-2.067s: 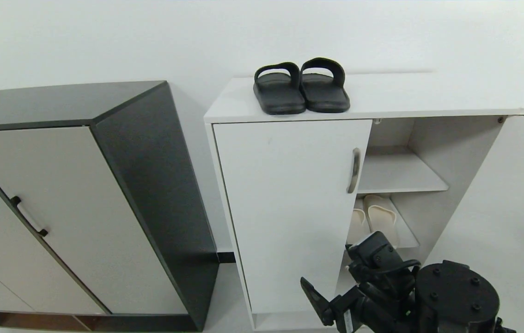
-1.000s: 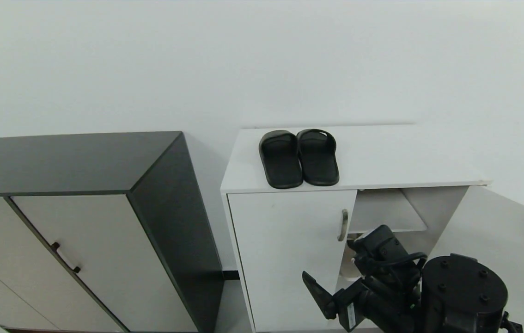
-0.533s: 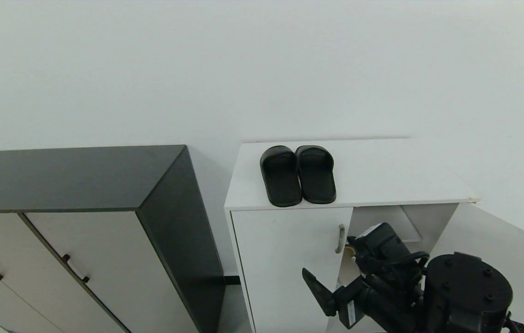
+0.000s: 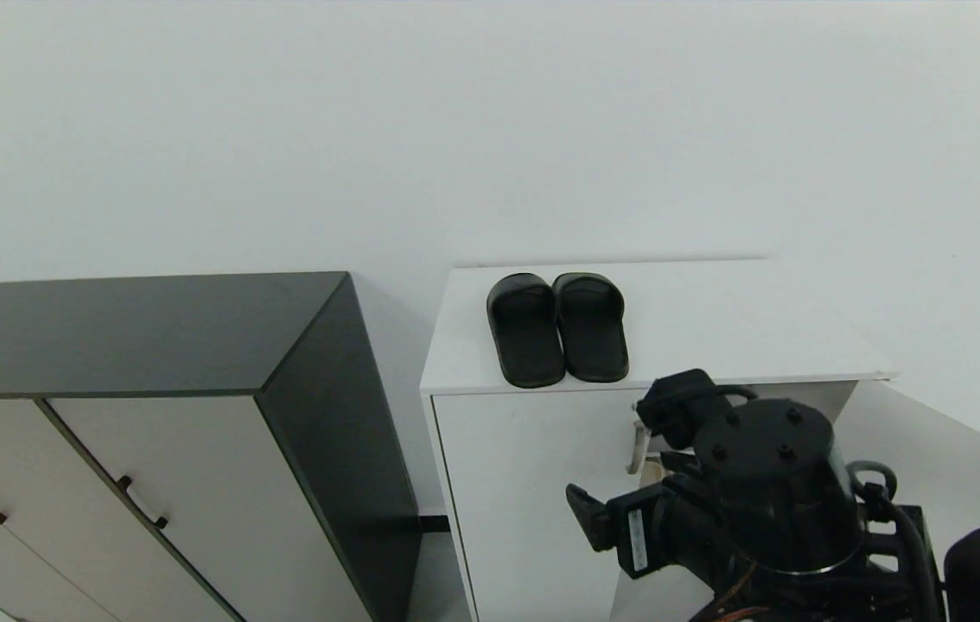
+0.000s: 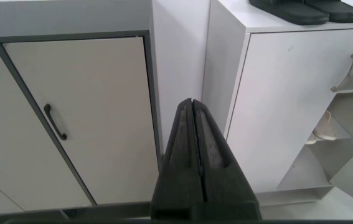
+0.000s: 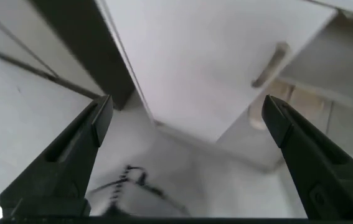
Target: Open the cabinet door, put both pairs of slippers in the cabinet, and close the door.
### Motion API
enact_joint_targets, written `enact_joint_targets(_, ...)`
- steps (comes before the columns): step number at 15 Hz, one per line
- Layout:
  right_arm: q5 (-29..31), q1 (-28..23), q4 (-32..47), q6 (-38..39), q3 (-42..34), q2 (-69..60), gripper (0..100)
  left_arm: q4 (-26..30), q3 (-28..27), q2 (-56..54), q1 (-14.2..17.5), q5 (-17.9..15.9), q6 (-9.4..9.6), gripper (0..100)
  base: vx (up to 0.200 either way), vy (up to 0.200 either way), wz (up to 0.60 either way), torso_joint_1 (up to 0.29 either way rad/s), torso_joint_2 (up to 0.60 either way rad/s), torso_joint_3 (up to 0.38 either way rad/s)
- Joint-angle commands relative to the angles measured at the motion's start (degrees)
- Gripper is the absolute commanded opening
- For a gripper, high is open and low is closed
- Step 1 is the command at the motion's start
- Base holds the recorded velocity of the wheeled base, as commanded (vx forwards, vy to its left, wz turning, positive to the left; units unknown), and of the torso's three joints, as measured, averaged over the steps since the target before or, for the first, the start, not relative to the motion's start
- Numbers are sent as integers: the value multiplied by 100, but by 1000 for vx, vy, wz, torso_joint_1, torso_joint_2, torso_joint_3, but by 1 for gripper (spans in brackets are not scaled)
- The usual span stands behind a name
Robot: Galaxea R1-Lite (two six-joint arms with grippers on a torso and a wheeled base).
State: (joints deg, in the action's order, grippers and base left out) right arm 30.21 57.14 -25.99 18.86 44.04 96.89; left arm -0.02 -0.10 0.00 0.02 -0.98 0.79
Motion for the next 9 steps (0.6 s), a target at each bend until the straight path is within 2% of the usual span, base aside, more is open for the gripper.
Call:
enact_joint_targets(1, 240, 87, 375, 373, 640, -135, 100, -6, 1, 9, 6, 10, -9, 0, 0, 0, 0, 0, 0, 0)
enact_joint_targets(5, 539, 87, 191, 347, 588, 84, 100, -6, 1, 9, 6, 18, -27, 0, 0, 0, 0, 0, 0, 0)
enact_joint_targets(9, 548, 87, 164, 311, 579, 146, 100, -6, 1, 9, -2, 18, -35, 0, 0, 0, 0, 0, 0, 0)
